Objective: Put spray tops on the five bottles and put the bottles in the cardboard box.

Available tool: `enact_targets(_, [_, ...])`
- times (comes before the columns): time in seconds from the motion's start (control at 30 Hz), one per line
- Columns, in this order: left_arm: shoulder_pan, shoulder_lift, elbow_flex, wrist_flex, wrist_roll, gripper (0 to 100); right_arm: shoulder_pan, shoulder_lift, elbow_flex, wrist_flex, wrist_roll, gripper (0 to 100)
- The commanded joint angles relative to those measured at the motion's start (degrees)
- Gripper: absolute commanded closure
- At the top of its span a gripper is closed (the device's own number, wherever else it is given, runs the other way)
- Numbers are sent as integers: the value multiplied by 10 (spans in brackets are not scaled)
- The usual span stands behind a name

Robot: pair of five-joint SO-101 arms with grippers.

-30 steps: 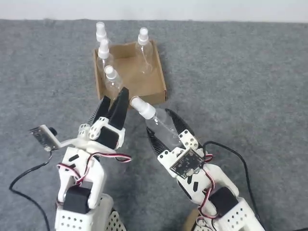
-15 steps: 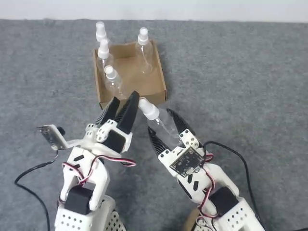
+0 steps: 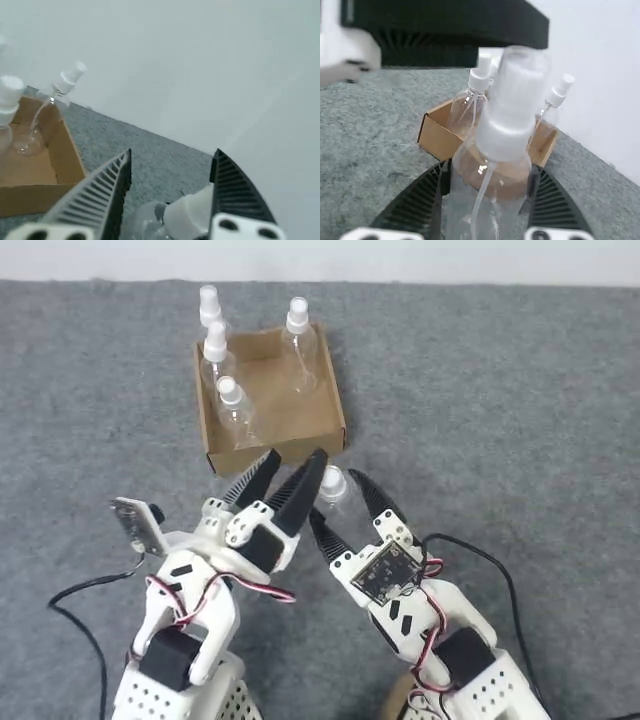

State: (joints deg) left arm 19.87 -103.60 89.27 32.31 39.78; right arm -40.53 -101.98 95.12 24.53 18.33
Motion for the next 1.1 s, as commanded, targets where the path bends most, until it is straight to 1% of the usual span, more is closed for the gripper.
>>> enact_targets(0.0, [8, 6, 16, 18, -9, 768, -4, -20, 12, -6, -1, 879])
enact_targets(0.1, [4, 5, 7, 24, -8, 768, -4, -20, 12, -3, -1, 879])
enact_targets(0.3, [4, 5, -47, 91, -4, 768, -3, -20, 12, 0, -1, 879])
enact_targets(0.47, [0, 5, -56, 96, -4, 768, -3, -20, 12, 5, -1, 879])
enact_targets(0.6, [-53, 5, -73, 90, -3, 768, -3, -20, 12, 12, -1, 879])
enact_targets(0.77, [-113, 5, -100, 89, 31, 766, 22, -20, 12, 12, -3, 879])
enact_targets(0.87, [-125, 5, -116, 89, 31, 766, 30, -20, 12, 12, -4, 879])
enact_targets(1.07, [-128, 5, -130, 88, 30, 765, 32, -20, 12, 12, -4, 879])
